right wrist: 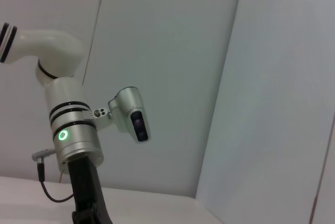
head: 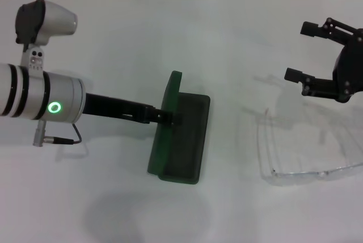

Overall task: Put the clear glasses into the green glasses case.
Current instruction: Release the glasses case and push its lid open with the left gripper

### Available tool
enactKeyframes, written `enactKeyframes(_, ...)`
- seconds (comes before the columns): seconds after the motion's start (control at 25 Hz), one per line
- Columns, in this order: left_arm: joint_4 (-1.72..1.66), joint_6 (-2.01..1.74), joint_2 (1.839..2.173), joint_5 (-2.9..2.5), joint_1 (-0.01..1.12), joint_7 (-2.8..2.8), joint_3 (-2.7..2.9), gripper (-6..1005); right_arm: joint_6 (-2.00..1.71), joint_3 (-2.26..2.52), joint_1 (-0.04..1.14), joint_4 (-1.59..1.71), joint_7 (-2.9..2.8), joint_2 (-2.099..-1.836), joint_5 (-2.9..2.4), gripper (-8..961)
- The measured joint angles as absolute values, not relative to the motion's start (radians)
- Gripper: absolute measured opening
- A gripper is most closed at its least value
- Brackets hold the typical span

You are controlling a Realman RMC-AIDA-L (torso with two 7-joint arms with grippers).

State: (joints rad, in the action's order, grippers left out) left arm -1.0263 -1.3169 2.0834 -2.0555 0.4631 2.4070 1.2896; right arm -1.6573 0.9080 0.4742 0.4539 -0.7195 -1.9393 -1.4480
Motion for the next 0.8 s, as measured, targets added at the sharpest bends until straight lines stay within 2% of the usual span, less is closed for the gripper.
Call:
enactKeyframes(0.76,-1.023,-1.316,2.074,-2.084,0.471,2.418,1.284,791,-1.661,0.917,0.479,0.454,-0.715,-1.950,-1.459,803)
enactKeyframes(0.8,-1.021,-1.316,2.072,-2.084,0.471,2.413,1.284,768,-1.661,0.917,0.479,0.454,-0.715,-1.950,-1.459,803)
